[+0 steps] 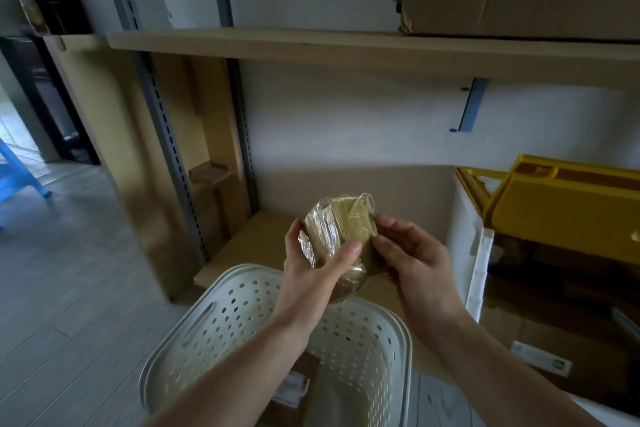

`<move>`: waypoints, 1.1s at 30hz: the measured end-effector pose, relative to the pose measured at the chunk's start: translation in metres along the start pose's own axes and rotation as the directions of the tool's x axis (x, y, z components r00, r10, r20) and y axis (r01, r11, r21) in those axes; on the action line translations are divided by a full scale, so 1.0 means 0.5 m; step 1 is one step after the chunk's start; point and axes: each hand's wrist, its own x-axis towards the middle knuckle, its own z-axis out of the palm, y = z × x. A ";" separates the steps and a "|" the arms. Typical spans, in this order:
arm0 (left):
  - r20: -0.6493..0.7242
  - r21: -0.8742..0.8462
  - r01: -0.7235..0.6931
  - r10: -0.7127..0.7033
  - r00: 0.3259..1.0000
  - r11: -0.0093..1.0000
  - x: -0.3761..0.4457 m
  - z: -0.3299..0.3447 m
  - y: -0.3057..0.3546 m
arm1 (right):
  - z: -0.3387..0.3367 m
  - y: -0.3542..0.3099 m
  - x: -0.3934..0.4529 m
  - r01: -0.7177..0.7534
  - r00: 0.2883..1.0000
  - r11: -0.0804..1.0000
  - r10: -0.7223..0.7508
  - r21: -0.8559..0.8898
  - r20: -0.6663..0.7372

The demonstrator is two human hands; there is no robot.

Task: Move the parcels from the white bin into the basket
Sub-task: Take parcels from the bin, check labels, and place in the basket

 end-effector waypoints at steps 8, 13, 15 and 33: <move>0.050 -0.195 -0.009 0.019 0.999 0.981 0.003 0.019 0.002 | -0.007 -0.009 -0.007 -0.154 0.978 0.984 0.165 -0.092 0.125; 0.108 -0.286 0.003 0.029 0.994 0.958 0.004 0.021 -0.004 | -0.010 0.000 0.004 -0.307 0.902 0.939 0.339 -0.154 0.268; 0.127 -0.289 0.010 0.028 0.992 0.957 0.003 0.023 -0.002 | -0.010 0.004 0.004 -0.316 0.894 0.943 0.333 -0.104 0.300; 0.015 -0.116 -0.133 0.135 0.991 0.984 0.003 0.002 0.008 | -0.009 -0.012 -0.005 0.075 0.991 0.974 -0.097 -0.213 -0.093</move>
